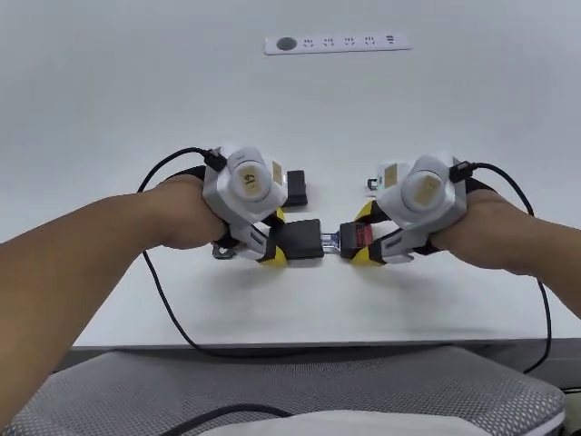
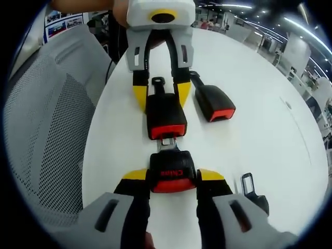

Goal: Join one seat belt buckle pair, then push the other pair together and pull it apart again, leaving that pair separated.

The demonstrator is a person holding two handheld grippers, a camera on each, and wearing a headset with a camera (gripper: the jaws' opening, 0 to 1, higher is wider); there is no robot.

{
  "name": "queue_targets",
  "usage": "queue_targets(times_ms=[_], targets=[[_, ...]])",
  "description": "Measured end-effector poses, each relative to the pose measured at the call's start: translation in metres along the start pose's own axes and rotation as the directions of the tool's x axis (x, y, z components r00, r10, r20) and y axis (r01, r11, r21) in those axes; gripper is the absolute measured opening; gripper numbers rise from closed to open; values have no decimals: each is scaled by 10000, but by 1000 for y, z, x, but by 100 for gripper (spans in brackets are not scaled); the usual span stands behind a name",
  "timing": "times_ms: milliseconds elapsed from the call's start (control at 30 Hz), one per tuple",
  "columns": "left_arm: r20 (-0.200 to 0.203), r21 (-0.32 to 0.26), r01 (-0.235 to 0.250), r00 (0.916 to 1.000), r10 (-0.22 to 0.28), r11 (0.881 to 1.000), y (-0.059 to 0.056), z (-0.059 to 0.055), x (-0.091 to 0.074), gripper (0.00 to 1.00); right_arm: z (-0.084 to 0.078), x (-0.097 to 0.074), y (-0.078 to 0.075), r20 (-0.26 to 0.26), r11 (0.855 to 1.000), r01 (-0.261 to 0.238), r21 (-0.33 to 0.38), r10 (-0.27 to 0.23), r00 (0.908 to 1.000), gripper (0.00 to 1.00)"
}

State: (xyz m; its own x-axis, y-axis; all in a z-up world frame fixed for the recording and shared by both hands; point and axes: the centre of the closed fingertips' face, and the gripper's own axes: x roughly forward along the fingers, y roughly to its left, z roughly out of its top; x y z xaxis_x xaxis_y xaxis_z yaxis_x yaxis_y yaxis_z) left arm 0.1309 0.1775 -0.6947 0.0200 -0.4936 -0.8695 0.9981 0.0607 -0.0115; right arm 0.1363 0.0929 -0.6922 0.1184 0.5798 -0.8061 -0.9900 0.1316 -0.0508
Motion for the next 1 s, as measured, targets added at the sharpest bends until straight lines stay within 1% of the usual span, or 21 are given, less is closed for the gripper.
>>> queue_targets(times_ms=[100, 267, 333, 400, 467, 700, 733, 767, 800, 833, 1000], targets=[[7, 58, 40, 10000, -40, 10000, 1, 0, 0, 32, 2, 0, 1, 80, 10000, -3, 5, 3, 10000, 33], [21, 75, 64, 10000, -64, 10000, 1, 0, 0, 32, 7, 4, 2, -125, 9996, 45, -278, -48, 9999, 32], [17, 94, 59, 10000, -59, 9999, 1, 0, 1, 32, 9, 6, 5, -145, 9996, 18, -286, -23, 9999, 32], [9, 106, 54, 10000, -54, 9999, 1, 1, 1, 32, 10, 6, 3, -188, 9994, 21, -342, -27, 9998, 32], [33, 114, 51, 10000, -52, 9999, 0, 1, 0, 32, 12, 7, 7, -95, 9996, -2, -285, -1, 10000, 32], [122, 70, 33, 9999, -34, 10000, 1, 0, 1, 31, 17, 13, 5, -65, 9996, 0, -289, -2, 10000, 32], [83, 106, -11, 10000, 10, 9999, 2, 0, 1, 31, 10, 11, 3, -435, 9999, 154, -27, -155, 9989, 32], [131, 83, 16, 9999, -17, 10000, 1, 0, 1, 31, 12, 14, 5, -332, 9995, -69, -292, 59, 9994, 32], [137, 63, 13, 9999, -14, 10000, 1, 0, 2, 31, 11, 16, 3, -251, 9997, 33, -240, -39, 9997, 32], [144, 70, 14, 9999, -15, 10000, 1, 0, 2, 31, 12, 13, 3, -233, 9997, 47, -225, -53, 9997, 32], [127, 87, 24, 9999, -25, 10000, 1, 1, 2, 31, 13, 15, 3, -207, 9998, 10, -187, -14, 9998, 32]])
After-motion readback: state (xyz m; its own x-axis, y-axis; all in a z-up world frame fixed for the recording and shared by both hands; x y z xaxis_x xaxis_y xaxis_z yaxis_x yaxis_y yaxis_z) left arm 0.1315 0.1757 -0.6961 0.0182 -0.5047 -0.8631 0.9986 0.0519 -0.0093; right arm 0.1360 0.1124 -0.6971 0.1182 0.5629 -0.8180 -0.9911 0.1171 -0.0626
